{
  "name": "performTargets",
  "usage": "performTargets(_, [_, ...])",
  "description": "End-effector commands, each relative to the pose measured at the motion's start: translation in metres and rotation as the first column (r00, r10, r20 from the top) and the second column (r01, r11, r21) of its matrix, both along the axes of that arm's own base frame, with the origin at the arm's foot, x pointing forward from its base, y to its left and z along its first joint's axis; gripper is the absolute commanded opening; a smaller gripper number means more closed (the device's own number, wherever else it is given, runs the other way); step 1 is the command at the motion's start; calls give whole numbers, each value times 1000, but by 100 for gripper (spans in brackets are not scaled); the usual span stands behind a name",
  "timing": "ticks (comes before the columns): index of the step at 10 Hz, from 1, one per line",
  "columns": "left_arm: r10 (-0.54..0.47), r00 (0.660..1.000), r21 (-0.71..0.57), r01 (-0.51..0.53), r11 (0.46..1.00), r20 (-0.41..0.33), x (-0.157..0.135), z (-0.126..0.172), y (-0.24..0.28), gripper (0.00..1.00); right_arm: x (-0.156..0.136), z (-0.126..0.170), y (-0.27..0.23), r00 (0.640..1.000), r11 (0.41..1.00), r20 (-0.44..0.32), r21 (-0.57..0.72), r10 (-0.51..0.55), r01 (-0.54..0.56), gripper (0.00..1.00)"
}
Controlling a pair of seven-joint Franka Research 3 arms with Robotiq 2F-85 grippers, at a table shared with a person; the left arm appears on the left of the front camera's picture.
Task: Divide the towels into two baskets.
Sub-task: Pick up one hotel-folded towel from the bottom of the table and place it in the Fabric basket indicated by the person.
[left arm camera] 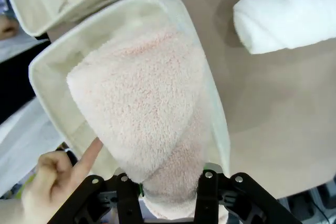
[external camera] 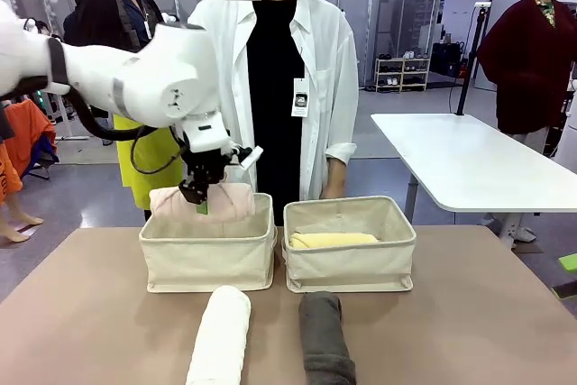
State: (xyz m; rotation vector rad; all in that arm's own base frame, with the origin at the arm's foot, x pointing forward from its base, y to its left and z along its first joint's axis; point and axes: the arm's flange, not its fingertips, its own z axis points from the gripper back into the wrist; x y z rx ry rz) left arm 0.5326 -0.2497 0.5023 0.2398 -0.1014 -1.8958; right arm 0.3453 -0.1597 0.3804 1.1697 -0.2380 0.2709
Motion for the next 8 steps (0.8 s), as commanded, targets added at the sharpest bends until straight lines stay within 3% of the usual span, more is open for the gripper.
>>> performTargets(1, [62,998,91,-59,994,-25,19,-14,-6,37,-3,1,2,1000,1000,0,-5,-17,17,100])
performTargets(3, [25,998,46,-23,999,-50,34,-38,-7,37,-3,1,2,1000,1000,0,-5,-17,17,100])
performTargets(4, [6,999,51,-4,999,-36,37,-46,-7,48,-3,1,2,1000,1000,0,-5,-17,17,100])
performTargets(7, [41,998,43,-39,998,-49,43,-60,-7,98,-3,1,2,1000,1000,0,-5,-17,17,100])
performTargets(8, [41,998,44,-39,998,-47,42,-59,-7,100,-3,1,2,1000,1000,0,-5,-17,17,100])
